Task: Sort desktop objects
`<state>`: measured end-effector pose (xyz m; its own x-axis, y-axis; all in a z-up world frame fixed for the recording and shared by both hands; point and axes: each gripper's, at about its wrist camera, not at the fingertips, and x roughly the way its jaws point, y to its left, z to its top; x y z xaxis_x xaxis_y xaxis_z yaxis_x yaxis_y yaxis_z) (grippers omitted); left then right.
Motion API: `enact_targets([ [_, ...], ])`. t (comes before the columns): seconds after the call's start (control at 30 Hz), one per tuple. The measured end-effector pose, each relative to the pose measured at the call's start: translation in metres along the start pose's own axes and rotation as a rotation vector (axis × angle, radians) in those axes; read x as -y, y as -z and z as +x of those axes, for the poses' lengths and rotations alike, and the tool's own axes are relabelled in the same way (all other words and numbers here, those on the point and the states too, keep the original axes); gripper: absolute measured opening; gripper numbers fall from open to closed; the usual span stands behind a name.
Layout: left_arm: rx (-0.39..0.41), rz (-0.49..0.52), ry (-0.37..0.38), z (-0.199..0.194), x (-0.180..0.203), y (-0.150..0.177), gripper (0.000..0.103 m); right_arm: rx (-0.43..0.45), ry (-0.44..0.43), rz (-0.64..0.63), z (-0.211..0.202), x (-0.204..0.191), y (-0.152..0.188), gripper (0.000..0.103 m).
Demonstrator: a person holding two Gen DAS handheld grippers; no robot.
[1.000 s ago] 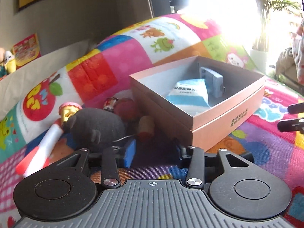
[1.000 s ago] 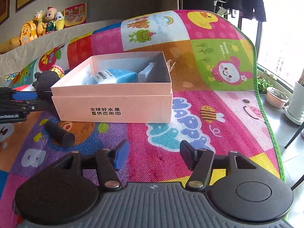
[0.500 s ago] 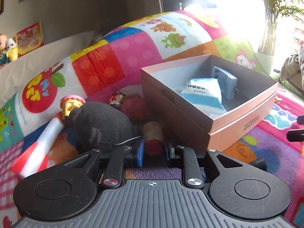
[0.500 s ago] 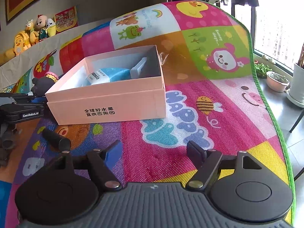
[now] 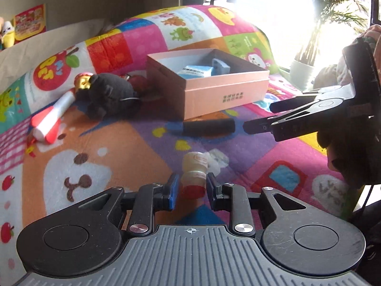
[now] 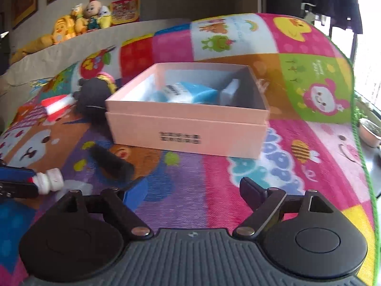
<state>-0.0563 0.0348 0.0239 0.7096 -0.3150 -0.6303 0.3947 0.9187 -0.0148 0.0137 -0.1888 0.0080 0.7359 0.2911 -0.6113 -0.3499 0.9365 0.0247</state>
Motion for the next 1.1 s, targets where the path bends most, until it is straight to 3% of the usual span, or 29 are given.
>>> enact_targets([
  [0.13, -0.024, -0.024, -0.042, 0.001, -0.009, 0.004, 0.054, -0.014, 0.019, -0.141, 0.015, -0.035, -0.009, 0.085],
  [0.23, -0.012, -0.042, -0.064, -0.003, -0.014, 0.007, 0.059, -0.029, 0.107, -0.137, 0.026, -0.039, -0.016, 0.085],
  [0.33, -0.005, -0.070, -0.090, -0.004, -0.017, 0.010, 0.068, 0.011, 0.199, -0.143, 0.025, -0.041, -0.018, 0.085],
  [0.43, -0.005, -0.096, -0.098, -0.003, -0.021, 0.012, 0.070, 0.006, 0.141, -0.094, 0.022, -0.039, -0.022, 0.086],
  [0.53, -0.005, -0.119, -0.088, -0.003, -0.022, 0.013, 0.073, -0.034, 0.073, 0.017, 0.029, -0.039, -0.028, 0.103],
  [0.6, -0.002, -0.120, -0.070, -0.005, -0.018, 0.013, 0.075, -0.071, 0.044, 0.074, 0.039, -0.044, -0.032, 0.103],
  [0.8, 0.006, -0.110, -0.002, -0.015, 0.002, 0.014, 0.084, -0.106, 0.126, 0.134, 0.072, -0.060, -0.037, 0.102],
  [0.9, -0.001, -0.114, 0.026, -0.017, 0.011, 0.016, 0.085, -0.075, 0.128, 0.098, 0.067, -0.060, -0.036, 0.081],
  [1.03, -0.008, -0.145, 0.074, -0.013, 0.016, 0.016, 0.085, -0.079, 0.101, 0.093, 0.051, -0.047, -0.034, 0.041],
  [1.1, -0.011, -0.163, 0.077, -0.008, 0.016, 0.015, 0.085, -0.073, 0.097, 0.079, 0.039, -0.036, -0.028, 0.038],
])
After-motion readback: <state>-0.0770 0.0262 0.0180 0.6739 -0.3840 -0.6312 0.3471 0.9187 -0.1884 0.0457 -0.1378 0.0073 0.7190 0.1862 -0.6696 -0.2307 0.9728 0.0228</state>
